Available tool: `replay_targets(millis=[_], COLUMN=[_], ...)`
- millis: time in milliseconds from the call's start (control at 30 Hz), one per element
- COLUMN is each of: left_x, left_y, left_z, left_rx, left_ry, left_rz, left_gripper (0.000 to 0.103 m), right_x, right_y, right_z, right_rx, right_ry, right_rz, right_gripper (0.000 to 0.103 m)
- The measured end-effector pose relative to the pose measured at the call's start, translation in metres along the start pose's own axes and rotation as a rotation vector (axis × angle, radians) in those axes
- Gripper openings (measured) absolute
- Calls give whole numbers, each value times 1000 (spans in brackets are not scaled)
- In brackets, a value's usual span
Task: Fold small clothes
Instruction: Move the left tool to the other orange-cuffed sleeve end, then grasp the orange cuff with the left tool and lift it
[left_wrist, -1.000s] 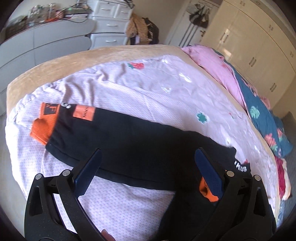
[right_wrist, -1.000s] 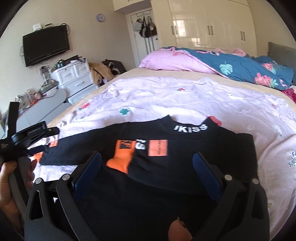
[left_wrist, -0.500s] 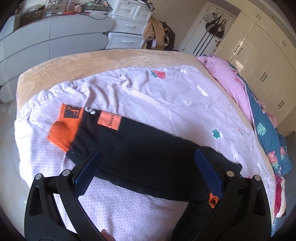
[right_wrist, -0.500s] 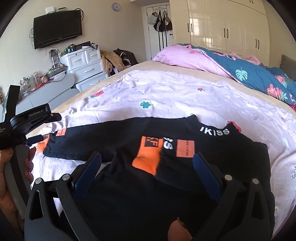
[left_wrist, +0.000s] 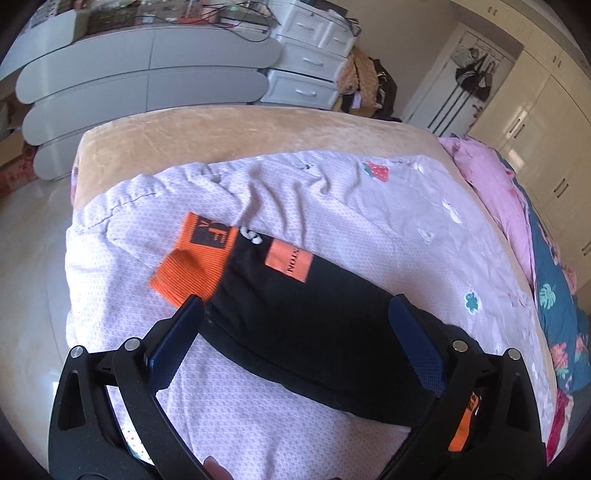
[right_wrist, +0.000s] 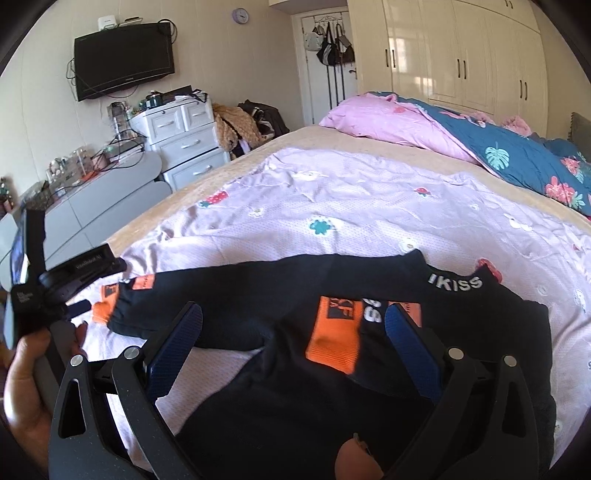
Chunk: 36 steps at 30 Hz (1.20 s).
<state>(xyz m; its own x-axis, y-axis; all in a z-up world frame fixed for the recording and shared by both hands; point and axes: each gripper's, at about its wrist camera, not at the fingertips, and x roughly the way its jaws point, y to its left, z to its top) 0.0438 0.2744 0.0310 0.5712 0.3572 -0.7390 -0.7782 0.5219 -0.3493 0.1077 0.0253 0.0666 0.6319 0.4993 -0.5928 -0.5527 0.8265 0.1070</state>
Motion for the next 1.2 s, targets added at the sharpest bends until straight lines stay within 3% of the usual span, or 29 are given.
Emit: replay_targets(millis=[167, 367, 700, 867, 900, 933, 967, 1033, 1100, 1200], left_x=[13, 24, 66, 68, 68, 67, 66, 63, 56, 53], left_y=[14, 29, 37, 41, 42, 44, 46, 51, 50, 44], left_z=[1, 2, -5, 8, 11, 12, 14, 17, 21, 22], left_rx=[-68, -119, -106, -91, -96, -99, -100, -110, -101, -82], left_ry=[50, 70, 217, 137, 132, 125, 119, 100, 68, 62], left_rz=[-25, 16, 62, 11, 2, -2, 0, -3, -16, -56], left_gripper=[94, 94, 94, 92, 83, 65, 55, 25, 13, 10], right_x=[8, 24, 42, 31, 29, 26, 22, 16, 13, 10], right_y=[7, 17, 28, 14, 11, 7, 2, -10, -21, -34], right_z=[6, 7, -5, -12, -13, -14, -16, -19, -22, -30], right_rx=[-33, -46, -90, -75, -71, -67, -59, -31, 2, 46], right_ry=[8, 43, 108, 116, 117, 115, 109, 101, 105, 104], right_rz=[28, 58, 70, 60, 56, 52, 45, 31, 4, -13], right_gripper=[99, 98, 98, 98, 98, 98, 98, 98, 98, 98])
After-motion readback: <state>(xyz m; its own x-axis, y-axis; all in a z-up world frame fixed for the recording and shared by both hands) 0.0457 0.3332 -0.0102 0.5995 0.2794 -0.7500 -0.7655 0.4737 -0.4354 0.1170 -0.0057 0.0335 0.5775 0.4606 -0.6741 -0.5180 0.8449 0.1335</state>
